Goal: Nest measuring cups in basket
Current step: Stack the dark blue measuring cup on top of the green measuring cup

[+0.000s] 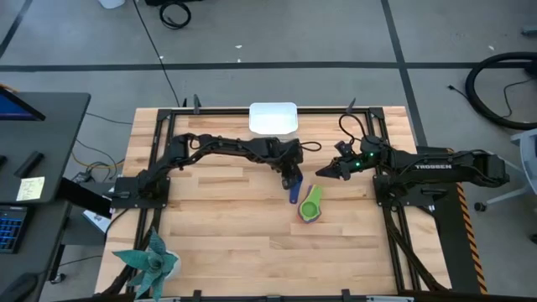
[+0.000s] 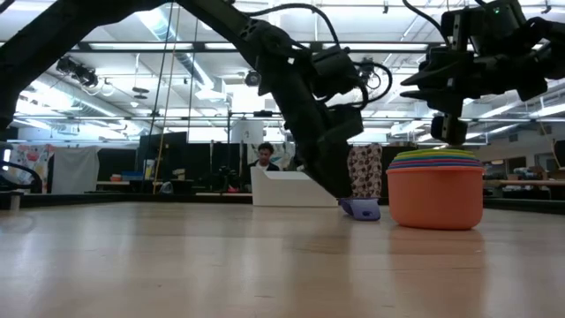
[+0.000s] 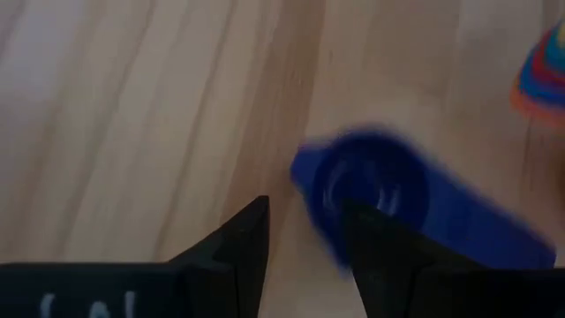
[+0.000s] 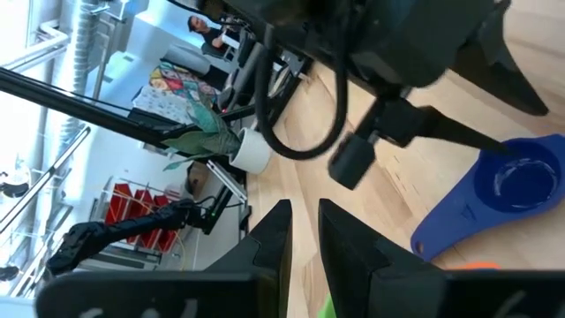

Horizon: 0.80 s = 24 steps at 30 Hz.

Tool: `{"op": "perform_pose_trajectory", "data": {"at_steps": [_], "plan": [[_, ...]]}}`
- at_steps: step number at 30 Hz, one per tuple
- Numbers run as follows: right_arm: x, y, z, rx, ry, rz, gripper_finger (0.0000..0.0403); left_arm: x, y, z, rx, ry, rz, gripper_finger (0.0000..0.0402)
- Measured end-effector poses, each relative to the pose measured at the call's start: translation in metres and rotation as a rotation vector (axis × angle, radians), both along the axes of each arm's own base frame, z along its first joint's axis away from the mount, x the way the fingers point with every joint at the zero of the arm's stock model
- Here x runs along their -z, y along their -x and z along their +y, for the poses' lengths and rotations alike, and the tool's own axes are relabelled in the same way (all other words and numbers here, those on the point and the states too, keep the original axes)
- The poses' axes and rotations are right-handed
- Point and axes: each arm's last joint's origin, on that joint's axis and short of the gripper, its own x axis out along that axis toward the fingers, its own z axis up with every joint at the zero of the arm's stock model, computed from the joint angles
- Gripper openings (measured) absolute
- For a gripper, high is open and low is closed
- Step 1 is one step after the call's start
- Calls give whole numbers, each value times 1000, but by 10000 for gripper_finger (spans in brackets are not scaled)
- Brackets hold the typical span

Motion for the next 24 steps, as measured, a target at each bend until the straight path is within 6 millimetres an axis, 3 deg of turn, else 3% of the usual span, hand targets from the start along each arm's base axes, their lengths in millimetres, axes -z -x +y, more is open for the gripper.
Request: {"op": "perform_pose_trajectory", "data": {"at_steps": [5,14,17,22,24], "plan": [[-1,0,0,0,3,-8,63,10,-10,1,-2,-9,-62,149],[-2,0,-1,3,6,-21,63,29,-10,1,-3,-9,-6,141],[-2,0,-1,4,6,-20,63,29,-9,1,-3,-8,-1,115],[-2,0,-1,3,6,-20,63,28,-7,6,-15,18,12,21],[-2,0,-1,-4,5,-22,63,28,-5,8,-58,49,16,17]]}}
